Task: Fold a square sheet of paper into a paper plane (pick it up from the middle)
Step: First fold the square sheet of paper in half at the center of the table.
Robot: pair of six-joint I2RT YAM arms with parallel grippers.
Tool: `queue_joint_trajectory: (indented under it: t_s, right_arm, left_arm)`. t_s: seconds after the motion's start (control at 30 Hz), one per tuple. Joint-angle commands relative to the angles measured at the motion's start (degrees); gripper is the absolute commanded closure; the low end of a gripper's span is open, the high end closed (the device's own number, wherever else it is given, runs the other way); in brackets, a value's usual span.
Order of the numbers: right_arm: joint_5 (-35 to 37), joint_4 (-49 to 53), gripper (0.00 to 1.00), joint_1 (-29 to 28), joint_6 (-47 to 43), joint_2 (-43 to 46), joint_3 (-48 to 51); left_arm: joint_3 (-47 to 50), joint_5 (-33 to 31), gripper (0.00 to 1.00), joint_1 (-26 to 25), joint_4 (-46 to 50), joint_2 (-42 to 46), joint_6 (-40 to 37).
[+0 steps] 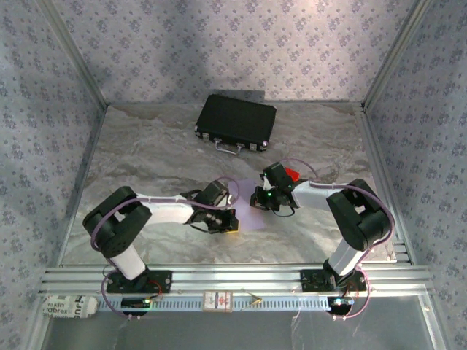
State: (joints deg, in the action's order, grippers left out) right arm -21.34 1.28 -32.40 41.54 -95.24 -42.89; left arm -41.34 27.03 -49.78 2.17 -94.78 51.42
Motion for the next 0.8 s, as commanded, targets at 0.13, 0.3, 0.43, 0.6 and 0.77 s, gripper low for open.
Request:
queue_joint_trajectory:
  t_s: [0.13,0.3,0.43,0.6,0.77]
  right_arm:
    - [3.7,5.6,0.99,-0.2,0.5,-1.1,1.9]
    - [3.6,5.7,0.99,-0.3,0.6,-0.8,1.9]
    - [3.7,5.8,0.99,-0.2,0.5,-0.8,1.9]
    - [3.7,5.8,0.99,-0.4,0.5,-0.9,1.6]
    - [3.8,5.5,0.99,-0.4,0.6,-1.2,1.5]
  left_arm:
    - [-0.9,-2.9,0.99,-2.1,6.9,2.0,-4.1]
    - [-3.7,-6.7,0.99,-3.9,11.4,2.3,-6.2]
    - [-3.6,-10.1,0.99,-4.4,11.7,5.7,-6.1]
    - [-1.9,-11.0,0.99,-4.2,6.5,9.3,-4.7]
    - [-3.2,-7.5,0.98,-3.4,1.2,6.3,-3.5]
